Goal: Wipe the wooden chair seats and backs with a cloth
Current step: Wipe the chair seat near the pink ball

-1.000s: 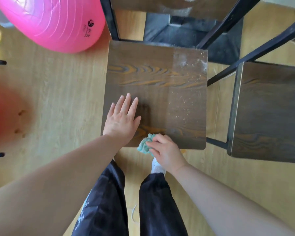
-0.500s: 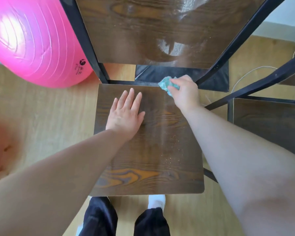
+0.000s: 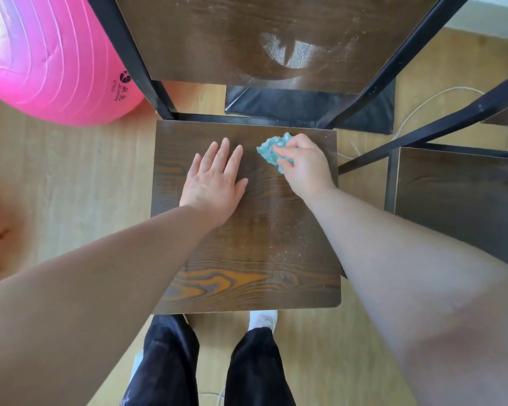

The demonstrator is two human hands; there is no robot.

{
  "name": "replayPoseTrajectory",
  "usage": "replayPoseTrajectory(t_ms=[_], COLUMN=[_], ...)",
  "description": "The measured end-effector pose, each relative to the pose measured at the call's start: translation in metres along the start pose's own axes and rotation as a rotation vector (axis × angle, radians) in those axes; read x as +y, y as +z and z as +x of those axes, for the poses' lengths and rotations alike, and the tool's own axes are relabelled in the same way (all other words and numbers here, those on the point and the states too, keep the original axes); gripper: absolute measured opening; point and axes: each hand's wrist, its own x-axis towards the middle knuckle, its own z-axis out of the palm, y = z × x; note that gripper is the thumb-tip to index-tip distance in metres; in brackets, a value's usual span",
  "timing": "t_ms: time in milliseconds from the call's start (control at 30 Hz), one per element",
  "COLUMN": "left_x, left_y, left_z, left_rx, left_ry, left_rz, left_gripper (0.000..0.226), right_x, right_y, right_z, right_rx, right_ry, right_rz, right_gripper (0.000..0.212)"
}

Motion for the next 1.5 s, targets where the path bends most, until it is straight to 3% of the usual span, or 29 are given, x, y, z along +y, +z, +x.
replayPoseTrajectory(t_ms=[233, 533, 800, 933, 1100, 1233, 1500], left_x=[0.005, 0.023, 0.034, 0.040, 0.052, 0.065, 0.086], left_y=[0.022, 0.048, 0.063, 0.065, 0.047, 0.024, -0.015], left_z=[-0.042, -0.091, -0.115, -0.111, -0.076, -0.032, 0.050], left_rx=[-0.039, -0.046, -0.049, -0.048, -0.006, 0.030, 0.111], left_ry=[-0.007, -0.012, -0.004, -0.004, 0.004, 0.016, 0.064], left_rz=[-0.018, -0.061, -0.053, -0.048, -0.052, -0.035, -0.008], left_gripper=[0.063, 0.062, 0.062, 0.062, 0.063, 0.063, 0.062], right_x=[0.022, 0.023, 0.024, 0.020, 0.033, 0.044, 0.032], right_y=[0.025, 0.046, 0.064, 0.051, 0.004, -0.036, -0.043], right_z=[-0.074, -0.198, -0.273, -0.263, -0.196, -0.099, 0.022], right_rx=[-0.093, -0.142, -0.266, -0.317, -0.034, 0.094, 0.194], right_ry=[-0.052, -0.123, -0.111, -0.042, 0.013, 0.232, 0.248], right_rz=[-0.040, 0.085, 0.057, 0.138, 0.217, 0.258, -0.006], right_gripper=[0.025, 0.014, 0.022, 0.025, 0.029, 0.028, 0.034])
